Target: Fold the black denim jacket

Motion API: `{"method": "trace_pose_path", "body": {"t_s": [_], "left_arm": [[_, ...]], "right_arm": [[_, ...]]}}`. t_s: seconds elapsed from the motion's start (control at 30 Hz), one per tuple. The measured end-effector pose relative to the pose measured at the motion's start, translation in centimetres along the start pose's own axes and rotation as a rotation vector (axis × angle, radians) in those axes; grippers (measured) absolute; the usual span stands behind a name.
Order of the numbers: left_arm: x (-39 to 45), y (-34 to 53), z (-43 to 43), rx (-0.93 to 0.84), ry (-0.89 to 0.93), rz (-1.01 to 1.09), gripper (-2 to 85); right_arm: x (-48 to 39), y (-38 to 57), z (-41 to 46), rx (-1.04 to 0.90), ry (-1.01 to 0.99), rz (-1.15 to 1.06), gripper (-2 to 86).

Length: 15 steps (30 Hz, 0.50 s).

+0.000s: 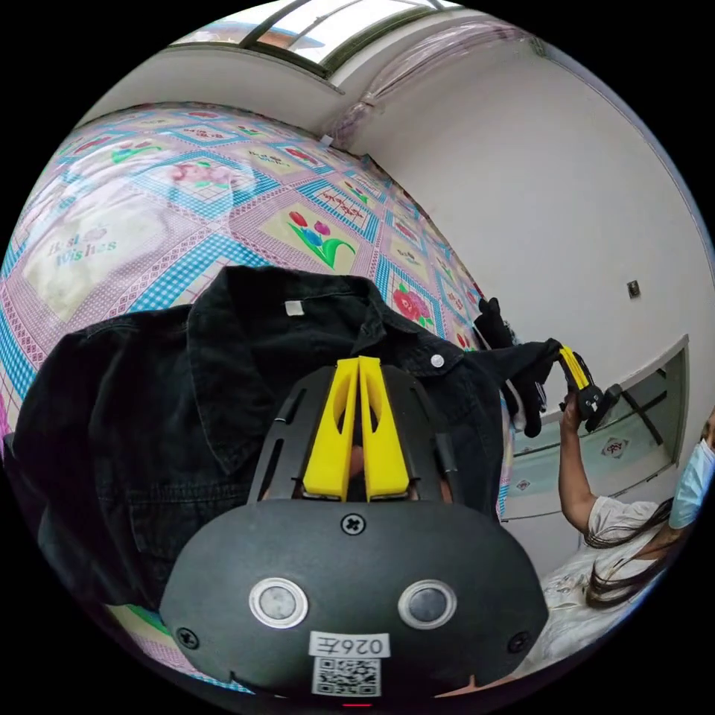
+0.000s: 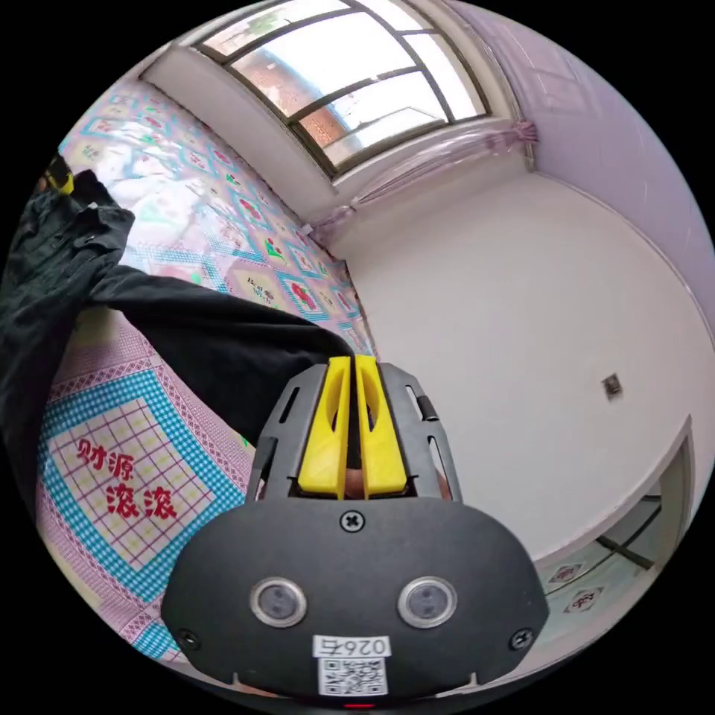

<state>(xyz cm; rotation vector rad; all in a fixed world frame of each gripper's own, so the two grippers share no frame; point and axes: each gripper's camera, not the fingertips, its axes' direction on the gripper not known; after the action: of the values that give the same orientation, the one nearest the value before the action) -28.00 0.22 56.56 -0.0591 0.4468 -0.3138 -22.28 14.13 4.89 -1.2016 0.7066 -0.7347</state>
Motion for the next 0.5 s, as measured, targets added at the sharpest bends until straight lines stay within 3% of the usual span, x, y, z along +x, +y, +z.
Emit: {"method": "trace_pose_path", "body": {"t_s": [0.13, 0.23, 0.3, 0.4, 0.5], "left_arm": [[-0.8, -0.8, 1.3, -0.010, 0.055, -0.056, 2.2], [0.3, -2.8, 2.0, -0.016, -0.022, -0.015, 7.1], [1.8, -5.2, 2.9, -0.056, -0.105, 0.061, 11.4], [3.2, -8.4, 5.9, -0.183, -0.129, 0.108, 16.2], [4.9, -10.2, 10.7, -0.413, -0.138, 0.164, 12.6]], "right_arm": [[-2.4, 1.3, 7.9, -0.261, -0.233, 0.057, -0.7], [-0.6, 4.1, 6.6, -0.184, -0.341, 0.287, 2.2], [0.2, 5.3, 5.4, -0.137, -0.395, 0.327, 3.8], [-0.1, 6.0, 4.6, -0.062, -0.440, 0.219, 7.2], [-2.0, 5.4, 4.6, -0.026, -0.450, 0.014, 9.0]]}}
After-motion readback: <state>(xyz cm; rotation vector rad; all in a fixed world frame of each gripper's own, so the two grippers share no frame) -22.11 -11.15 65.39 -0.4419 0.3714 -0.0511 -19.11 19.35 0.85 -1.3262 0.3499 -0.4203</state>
